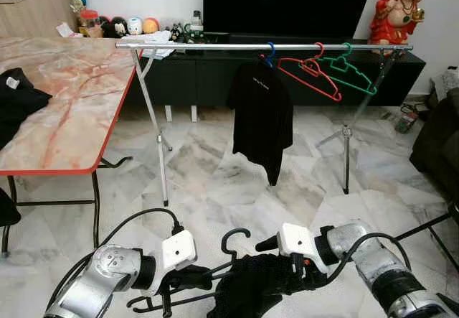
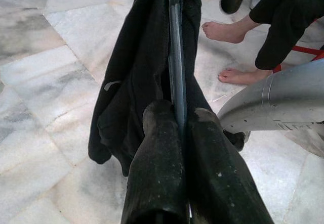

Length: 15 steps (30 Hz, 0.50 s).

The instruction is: Hang hanger

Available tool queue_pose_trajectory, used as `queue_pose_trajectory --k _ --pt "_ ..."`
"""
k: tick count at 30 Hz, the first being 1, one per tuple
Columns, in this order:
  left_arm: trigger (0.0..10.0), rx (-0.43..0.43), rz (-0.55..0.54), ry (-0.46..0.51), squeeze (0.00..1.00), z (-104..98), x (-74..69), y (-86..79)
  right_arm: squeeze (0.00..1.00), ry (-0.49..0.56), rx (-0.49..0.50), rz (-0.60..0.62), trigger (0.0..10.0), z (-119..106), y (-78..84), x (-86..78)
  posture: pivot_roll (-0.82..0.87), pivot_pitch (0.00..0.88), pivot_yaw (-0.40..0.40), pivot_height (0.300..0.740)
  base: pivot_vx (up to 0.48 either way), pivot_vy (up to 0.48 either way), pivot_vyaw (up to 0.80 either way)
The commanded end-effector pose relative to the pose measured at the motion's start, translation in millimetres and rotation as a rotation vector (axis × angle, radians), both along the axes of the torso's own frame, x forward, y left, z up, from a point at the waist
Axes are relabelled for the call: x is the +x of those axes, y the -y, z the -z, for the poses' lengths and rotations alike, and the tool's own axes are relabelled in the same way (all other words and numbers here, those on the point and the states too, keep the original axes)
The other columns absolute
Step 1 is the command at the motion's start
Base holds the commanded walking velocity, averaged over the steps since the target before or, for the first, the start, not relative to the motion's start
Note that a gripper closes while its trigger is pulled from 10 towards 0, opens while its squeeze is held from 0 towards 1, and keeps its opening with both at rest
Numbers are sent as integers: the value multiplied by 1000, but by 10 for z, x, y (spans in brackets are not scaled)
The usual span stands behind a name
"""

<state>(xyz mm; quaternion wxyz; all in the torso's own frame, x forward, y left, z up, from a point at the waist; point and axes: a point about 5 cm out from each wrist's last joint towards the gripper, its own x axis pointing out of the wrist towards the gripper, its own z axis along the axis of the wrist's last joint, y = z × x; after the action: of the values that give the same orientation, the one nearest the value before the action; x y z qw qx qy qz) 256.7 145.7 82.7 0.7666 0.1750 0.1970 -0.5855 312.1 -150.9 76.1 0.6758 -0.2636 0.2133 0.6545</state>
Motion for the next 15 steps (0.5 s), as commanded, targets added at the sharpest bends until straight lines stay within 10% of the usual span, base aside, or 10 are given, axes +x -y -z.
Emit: queue_pose_trajectory --k 1,15 --pt "10000 -12 37 31 0 -104 25 60 0 31 5 2 10000 -45 -33 44 67 33 -53 740 0 0 0" --pt "10000 -17 49 30 0 -106 19 93 0 -20 49 39 10000 74 -130 6 86 22 -53 740 0 0 0"
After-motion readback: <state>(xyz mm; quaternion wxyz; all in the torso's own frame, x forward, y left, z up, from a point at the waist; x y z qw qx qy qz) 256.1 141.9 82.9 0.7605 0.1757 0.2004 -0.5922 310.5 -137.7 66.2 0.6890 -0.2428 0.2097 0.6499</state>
